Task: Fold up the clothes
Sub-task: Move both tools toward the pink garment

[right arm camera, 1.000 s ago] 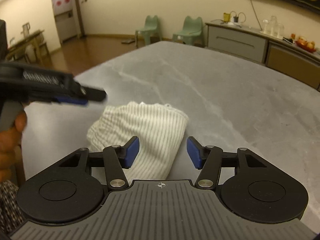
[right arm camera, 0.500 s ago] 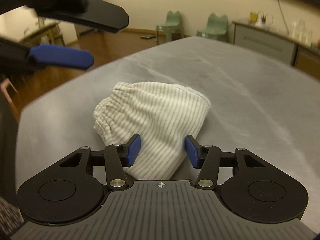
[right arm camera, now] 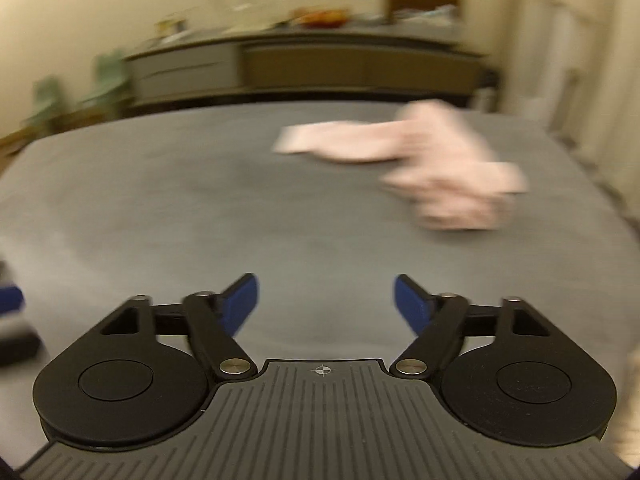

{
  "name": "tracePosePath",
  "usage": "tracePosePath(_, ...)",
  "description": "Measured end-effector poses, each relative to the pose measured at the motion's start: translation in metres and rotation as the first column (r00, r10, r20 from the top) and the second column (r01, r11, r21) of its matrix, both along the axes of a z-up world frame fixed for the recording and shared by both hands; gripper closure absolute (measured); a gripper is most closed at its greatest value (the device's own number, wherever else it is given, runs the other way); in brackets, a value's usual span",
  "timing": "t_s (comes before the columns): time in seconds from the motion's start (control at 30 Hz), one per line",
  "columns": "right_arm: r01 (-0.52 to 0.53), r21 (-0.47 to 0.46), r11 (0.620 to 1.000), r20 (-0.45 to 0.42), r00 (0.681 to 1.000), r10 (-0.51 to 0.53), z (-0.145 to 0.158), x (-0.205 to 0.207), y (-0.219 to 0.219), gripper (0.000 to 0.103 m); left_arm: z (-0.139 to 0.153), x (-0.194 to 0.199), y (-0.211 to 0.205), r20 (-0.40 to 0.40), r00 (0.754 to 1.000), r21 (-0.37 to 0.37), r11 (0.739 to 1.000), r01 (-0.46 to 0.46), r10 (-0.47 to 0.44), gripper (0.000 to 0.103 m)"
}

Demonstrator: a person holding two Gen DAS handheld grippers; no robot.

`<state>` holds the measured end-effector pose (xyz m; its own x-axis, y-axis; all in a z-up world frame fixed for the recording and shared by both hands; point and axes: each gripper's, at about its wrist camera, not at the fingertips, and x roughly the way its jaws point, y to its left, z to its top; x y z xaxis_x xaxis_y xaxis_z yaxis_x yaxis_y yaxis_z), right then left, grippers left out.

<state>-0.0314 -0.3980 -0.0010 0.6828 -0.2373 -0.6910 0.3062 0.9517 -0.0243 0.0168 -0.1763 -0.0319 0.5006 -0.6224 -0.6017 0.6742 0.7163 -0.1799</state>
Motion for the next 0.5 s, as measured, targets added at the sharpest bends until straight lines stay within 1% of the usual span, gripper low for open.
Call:
tracePosePath(0.07, 0.066, -0.034, 0.997, 0.012, 0.998, -0.065, 0.006, -0.031, -0.033, 0.018, -0.009, -0.018, -0.037, 0.016, 0.996, 0.036, 0.995, 0.092, -0.093, 0.039)
tracePosePath(0.1, 0.099, -0.051, 0.994, 0.018, 0.995, -0.098, 0.01, -0.046, -0.049, 0.018, -0.013, -0.027, -0.055, 0.023, 0.99, 0.055, 0.989, 0.138, -0.139, 0.039)
tracePosePath(0.13, 0.114, -0.048, 0.992, 0.015, 0.993, -0.114, 0.007, -0.055, -0.058, 0.018, -0.018, -0.035, -0.072, 0.028, 0.984, 0.072, 0.982, 0.176, -0.178, 0.039)
tracePosePath(0.2, 0.126, -0.027, 0.992, 0.01, 0.992, -0.125, 0.0, -0.061, -0.068, 0.02, -0.024, -0.032, -0.078, 0.025, 0.983, 0.085, 0.98, 0.179, -0.181, 0.039)
tracePosePath(0.3, 0.137, -0.01, 0.99, 0.039, 0.99, -0.137, -0.001, -0.059, -0.075, 0.019, -0.034, -0.027, -0.079, 0.005, 0.983, 0.085, 0.98, 0.18, -0.181, 0.039)
tracePosePath(0.43, 0.109, 0.016, 0.994, 0.025, 0.994, -0.109, -0.013, -0.042, -0.077, 0.019, -0.037, -0.031, -0.085, -0.003, 0.984, 0.09, 0.98, 0.177, -0.178, 0.039)
tracePosePath(0.5, 0.088, 0.012, 0.996, 0.027, 0.996, -0.089, -0.016, -0.036, -0.075, 0.019, -0.037, -0.03, -0.09, -0.007, 0.984, 0.091, 0.98, 0.178, -0.178, 0.039)
